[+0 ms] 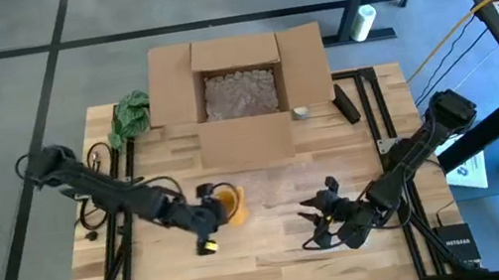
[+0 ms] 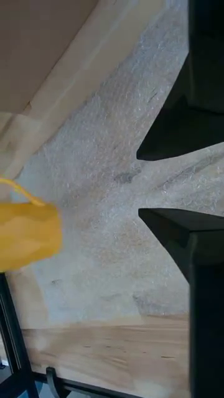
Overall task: Wrap mug
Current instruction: Wrap the yellow mug with the bubble wrap
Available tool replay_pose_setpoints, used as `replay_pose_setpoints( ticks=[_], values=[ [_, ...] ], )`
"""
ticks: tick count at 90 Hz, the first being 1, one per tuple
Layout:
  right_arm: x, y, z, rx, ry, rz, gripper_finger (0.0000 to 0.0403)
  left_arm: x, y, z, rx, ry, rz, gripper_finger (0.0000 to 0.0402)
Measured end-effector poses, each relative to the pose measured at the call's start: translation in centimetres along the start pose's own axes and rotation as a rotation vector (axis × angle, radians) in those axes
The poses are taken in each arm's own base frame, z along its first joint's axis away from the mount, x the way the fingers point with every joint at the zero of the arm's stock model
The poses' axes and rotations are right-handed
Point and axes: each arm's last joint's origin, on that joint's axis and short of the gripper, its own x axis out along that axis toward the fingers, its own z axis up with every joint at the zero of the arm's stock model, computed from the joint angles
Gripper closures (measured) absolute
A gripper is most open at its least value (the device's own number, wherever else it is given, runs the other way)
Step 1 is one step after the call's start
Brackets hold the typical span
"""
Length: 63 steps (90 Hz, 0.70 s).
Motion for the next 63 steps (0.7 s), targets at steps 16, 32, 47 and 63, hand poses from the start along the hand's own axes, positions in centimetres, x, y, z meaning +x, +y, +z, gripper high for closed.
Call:
replay_pose_setpoints(
  ticks=[16,32,47,63],
  values=[
    [0.0,-0.1,0.1,-0.007,-0.026,-0.027,0.0281,1.5,0.7,2.5,0.079,0.007,-0.054,0.0401],
    [-0.5,-0.5,0.5,-0.015,-0.047,-0.052,0.0281,3.0,1.4,4.0,0.145,0.023,-0.111,0.0401],
    [-2.2,-1.7,2.4,0.016,-0.090,-0.059,0.0281,4.3,1.6,4.6,0.219,0.036,-0.114,0.0401],
    [-4.5,-2.9,4.5,0.002,-0.188,-0.076,0.0281,5.6,1.6,4.9,0.281,0.048,-0.112,0.0401]
  ],
)
